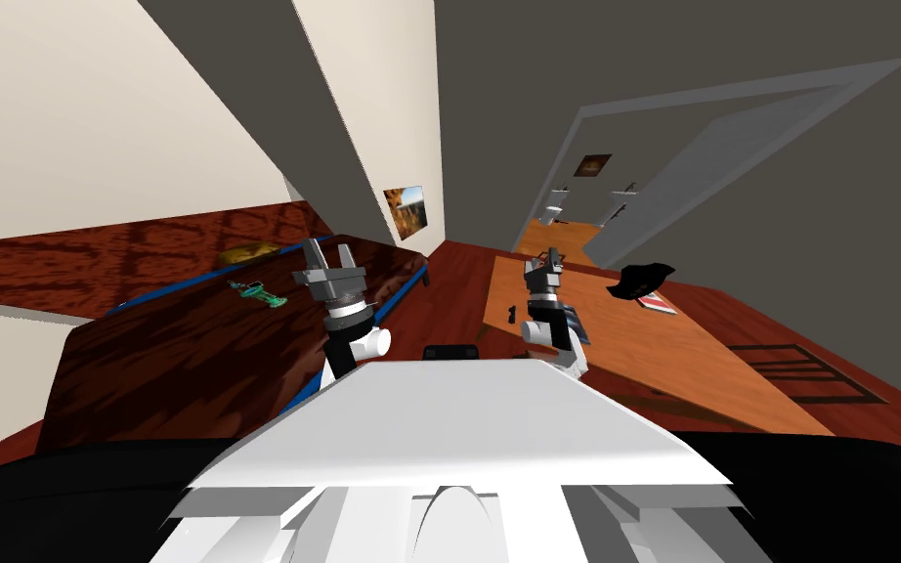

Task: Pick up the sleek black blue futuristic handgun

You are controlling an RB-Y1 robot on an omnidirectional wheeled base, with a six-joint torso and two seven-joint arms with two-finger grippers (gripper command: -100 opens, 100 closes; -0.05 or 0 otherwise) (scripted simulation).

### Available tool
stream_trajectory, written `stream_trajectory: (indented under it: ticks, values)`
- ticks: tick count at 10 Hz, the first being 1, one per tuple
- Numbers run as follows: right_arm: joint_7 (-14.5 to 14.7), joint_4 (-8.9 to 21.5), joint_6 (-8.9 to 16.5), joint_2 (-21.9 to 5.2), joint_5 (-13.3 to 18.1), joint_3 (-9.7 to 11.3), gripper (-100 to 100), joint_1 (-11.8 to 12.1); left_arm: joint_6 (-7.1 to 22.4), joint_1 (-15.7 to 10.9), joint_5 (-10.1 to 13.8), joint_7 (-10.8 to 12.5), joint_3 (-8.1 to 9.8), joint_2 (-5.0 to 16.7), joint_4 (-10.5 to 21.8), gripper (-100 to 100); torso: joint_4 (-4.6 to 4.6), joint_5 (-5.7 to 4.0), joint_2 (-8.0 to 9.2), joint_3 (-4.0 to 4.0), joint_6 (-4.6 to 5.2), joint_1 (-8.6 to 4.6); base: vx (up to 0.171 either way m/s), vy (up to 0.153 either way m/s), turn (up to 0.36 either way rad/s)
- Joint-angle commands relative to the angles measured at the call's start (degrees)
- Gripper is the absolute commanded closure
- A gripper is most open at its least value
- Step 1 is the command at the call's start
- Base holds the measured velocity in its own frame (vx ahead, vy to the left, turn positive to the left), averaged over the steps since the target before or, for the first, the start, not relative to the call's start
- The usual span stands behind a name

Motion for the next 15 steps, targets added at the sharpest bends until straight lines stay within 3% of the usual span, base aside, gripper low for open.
stream_trajectory:
  ticks: [1, 3, 8, 13, 15]
  values:
    - [-1.2, 0.4, 1.9, -0.3, -0.9, -0.8, -100, -0.4, 0.0, 0.0, 0.0, 0.0, 0.0, 0.0, 0.0, 0, 0.0, 0.0, 0.0, 0.0, 0.0, 0.0, 0.036, 0.075, -0.035]
    - [-4.5, 2.0, 5.9, -0.9, -3.9, -3.2, -100, -2.2, 0.0, 0.0, 0.0, 0.0, 0.0, 0.0, 0.0, 0, -0.01, 0.0, -0.03, -0.02, 0.0, 0.0, 0.053, 0.086, -0.072]
    - [-8.1, 4.0, 12.9, -1.4, -7.2, -5.8, -100, -4.0, 0.0, 0.0, 0.0, 0.0, 0.0, 0.0, 0.0, 0, -0.01, -0.01, -0.02, -0.01, 0.01, -0.08, 0.043, 0.065, -0.052]
    - [-13.7, 7.5, 21.4, -2.4, -12.2, -9.5, -100, -6.3, 0.0, 0.0, 0.0, 0.0, 0.0, 0.0, 0.0, 0, -0.03, -0.01, -0.1, -0.06, -0.01, -0.09, 0.06, 0.066, -0.063]
    - [-13.7, 7.5, 22.6, -2.4, -12.2, -9.5, -100, -6.3, 0.0, 0.0, 0.0, 0.0, 0.0, 0.0, 0.0, 0, -0.03, -0.02, -0.1, -0.06, -0.01, -0.11, 0.041, 0.039, -0.026]
